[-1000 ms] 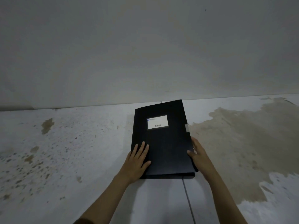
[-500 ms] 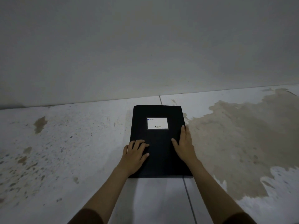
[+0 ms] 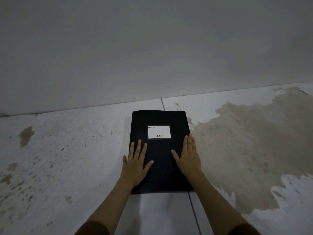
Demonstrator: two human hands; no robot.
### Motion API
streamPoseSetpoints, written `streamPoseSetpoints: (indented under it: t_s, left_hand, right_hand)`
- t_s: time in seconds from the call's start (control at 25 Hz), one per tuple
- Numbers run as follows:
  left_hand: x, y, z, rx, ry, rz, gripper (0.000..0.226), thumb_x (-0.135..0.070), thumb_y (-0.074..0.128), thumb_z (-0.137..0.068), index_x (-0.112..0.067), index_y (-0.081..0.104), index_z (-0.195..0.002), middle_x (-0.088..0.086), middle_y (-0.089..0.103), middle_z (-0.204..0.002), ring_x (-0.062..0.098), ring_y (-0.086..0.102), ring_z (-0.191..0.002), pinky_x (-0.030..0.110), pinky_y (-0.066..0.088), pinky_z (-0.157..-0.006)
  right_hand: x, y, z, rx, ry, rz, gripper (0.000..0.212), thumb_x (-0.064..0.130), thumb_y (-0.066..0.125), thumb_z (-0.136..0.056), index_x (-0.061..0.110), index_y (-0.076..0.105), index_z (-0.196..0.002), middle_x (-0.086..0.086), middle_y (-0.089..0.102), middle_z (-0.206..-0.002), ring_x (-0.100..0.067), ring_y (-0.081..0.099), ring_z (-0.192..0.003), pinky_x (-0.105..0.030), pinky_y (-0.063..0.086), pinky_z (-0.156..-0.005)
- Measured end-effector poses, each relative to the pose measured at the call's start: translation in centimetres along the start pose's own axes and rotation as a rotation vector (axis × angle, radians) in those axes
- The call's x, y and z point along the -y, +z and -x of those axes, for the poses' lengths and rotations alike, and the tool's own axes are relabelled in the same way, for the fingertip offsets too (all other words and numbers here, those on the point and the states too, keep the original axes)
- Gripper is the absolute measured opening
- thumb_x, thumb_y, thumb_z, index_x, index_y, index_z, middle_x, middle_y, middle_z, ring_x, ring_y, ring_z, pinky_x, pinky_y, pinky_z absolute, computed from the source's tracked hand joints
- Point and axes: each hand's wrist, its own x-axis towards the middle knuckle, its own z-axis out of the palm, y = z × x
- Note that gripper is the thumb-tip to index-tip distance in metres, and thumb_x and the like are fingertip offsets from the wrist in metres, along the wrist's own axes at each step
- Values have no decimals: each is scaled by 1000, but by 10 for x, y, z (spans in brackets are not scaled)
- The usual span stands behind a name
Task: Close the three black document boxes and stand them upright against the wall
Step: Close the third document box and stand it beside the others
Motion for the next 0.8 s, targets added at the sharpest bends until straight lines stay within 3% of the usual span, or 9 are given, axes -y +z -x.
streamPoseSetpoints:
  t_s: [0.08, 0.16, 0.24, 0.32, 0.4, 0.48, 0.64, 0.8]
  left_hand:
    - [-1, -4, 0, 13, -5, 63, 110, -87, -21, -45, -28, -24, -138, -10, -35, -145, 15, -31, -136, 58, 11, -114]
    - [-4, -7, 5, -11, -46, 213, 105, -87, 10, -58, -31, -13, -144, -4, -30, -153, 19, -31, -138, 57, 9, -116]
    - [-8, -11, 13, -89, -176, 477, 101, -67, 49, -73, -26, -7, -147, 5, -20, -156, 25, -26, -141, 53, 6, -118]
    - [-5, -13, 19, -137, -259, 692, 99, -43, 67, -76, -17, 3, -147, 12, 5, -157, 32, 2, -145, 50, 16, -118]
    - [3, -19, 30, -159, -261, 818, 88, -32, 68, -78, -17, 12, -144, 13, 30, -150, 31, 30, -137, 48, 30, -113]
    - [11, -28, 44, -184, -297, 931, 77, -28, 64, -83, -19, 16, -143, 12, 39, -145, 29, 41, -130, 43, 37, -109]
    - [37, -55, 76, -354, -298, 1121, 63, -22, 58, -87, -21, 21, -138, 10, 40, -140, 21, 49, -112, 33, 44, -94]
    - [91, -101, 116, -656, -405, 1191, 63, -31, 60, -85, -25, 26, -137, 7, 36, -138, 25, 47, -119, 39, 45, -98]
  right_hand:
    - [-1, -3, -2, 29, 1, -24, 83, 52, 36, -91, 7, -10, -145, -9, -12, -157, -22, -9, -145, -38, 9, -118]
    - [-1, -6, 1, 39, 7, -86, 84, 52, 39, -89, 10, -8, -145, -8, -11, -158, -25, -6, -146, -42, 12, -119]
    - [0, -9, 4, 46, 51, -197, 86, 50, 47, -87, 15, -4, -147, -10, -8, -158, -31, 3, -145, -46, 17, -118]
    - [3, -13, 6, 51, 130, -365, 88, 44, 59, -83, 18, 4, -147, -16, 3, -156, -34, 15, -142, -48, 25, -115]
    - [11, -18, 11, 52, 170, -556, 86, 31, 66, -80, 17, 12, -145, -18, 25, -150, -34, 31, -135, -48, 33, -110]
    - [24, -19, 21, 43, 178, -709, 82, 20, 68, -78, 18, 17, -143, -17, 35, -145, -32, 40, -129, -49, 39, -107]
    - [72, -24, 36, -7, 90, -835, 83, 11, 69, -77, 18, 18, -143, -12, 37, -146, -29, 40, -130, -43, 38, -108]
    - [153, -34, 47, 6, -73, -874, 82, 14, 71, -76, 20, 23, -142, -11, 38, -143, -30, 36, -132, -39, 36, -105]
